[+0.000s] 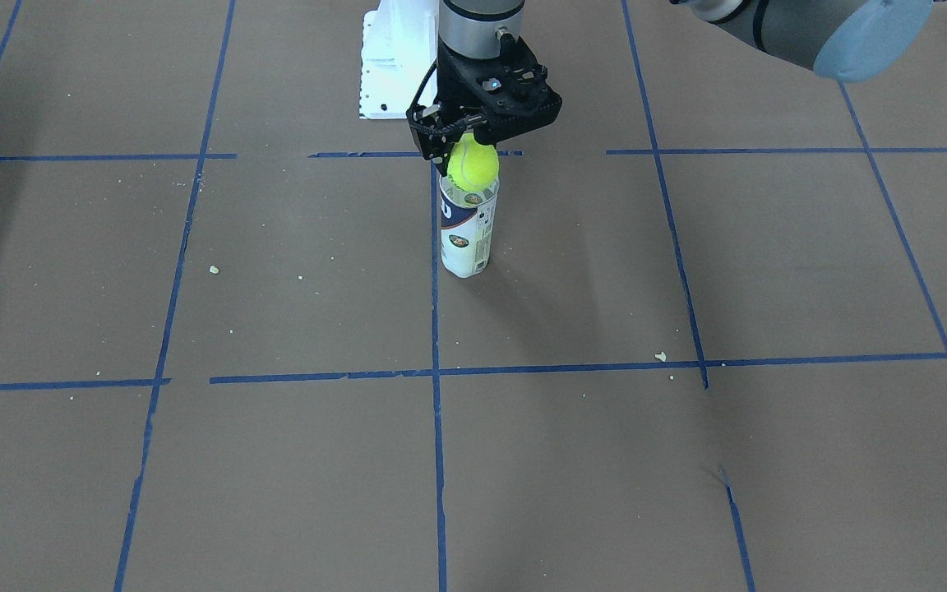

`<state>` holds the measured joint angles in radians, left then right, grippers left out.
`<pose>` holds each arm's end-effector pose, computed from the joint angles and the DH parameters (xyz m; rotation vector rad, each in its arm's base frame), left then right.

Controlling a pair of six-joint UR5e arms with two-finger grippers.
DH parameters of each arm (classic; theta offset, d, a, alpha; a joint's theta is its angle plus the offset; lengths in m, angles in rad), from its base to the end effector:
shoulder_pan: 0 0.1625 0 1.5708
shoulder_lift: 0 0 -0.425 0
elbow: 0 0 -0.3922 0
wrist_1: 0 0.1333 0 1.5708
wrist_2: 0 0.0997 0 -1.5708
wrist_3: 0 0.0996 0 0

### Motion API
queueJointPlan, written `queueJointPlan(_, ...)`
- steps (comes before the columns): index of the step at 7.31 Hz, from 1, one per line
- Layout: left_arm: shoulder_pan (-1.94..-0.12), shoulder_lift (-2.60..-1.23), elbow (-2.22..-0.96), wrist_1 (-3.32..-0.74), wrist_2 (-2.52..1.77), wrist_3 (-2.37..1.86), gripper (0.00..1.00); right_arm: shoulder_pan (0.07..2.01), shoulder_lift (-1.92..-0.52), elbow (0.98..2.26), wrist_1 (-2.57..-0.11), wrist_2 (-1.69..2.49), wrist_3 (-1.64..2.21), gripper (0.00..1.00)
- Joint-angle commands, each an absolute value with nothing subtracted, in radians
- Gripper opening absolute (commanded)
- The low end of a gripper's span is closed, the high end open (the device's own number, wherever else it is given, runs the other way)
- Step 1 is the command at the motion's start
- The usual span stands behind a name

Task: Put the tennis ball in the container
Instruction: 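Lift the ball with the left gripper and carry it over the clear cup, then open the left gripper to drop the ball into the cup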

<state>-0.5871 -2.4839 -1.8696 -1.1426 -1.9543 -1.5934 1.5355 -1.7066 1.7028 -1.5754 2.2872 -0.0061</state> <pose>0.4546 -0.4178 0.0501 -0.1346 0.8504 -0.4217 0.0525 -0.4358 0.6610 -0.0185 -0.7162 -0.0366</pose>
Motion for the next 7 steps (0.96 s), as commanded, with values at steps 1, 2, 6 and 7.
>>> queueJointPlan(1,-0.587,-2.473,-1.878,-1.143,-1.954,-1.589,0.38,1.536,-1.707,1.704,-1.577,2.287,-0.006,1.0)
queueJointPlan(2,-0.588,-2.467,-1.881,-1.143,-1.954,-1.589,0.71,1.536,-1.707,1.703,-1.575,2.287,-0.006,1.0)
queueJointPlan(6,-0.586,-2.464,-1.885,-1.147,-1.957,-1.583,1.0,1.536,-1.707,1.703,-1.575,2.287,-0.006,1.0)
queueJointPlan(7,-0.587,-2.462,-1.893,-1.147,-1.957,-1.582,1.0,1.536,-1.706,1.703,-1.577,2.287,-0.006,1.0)
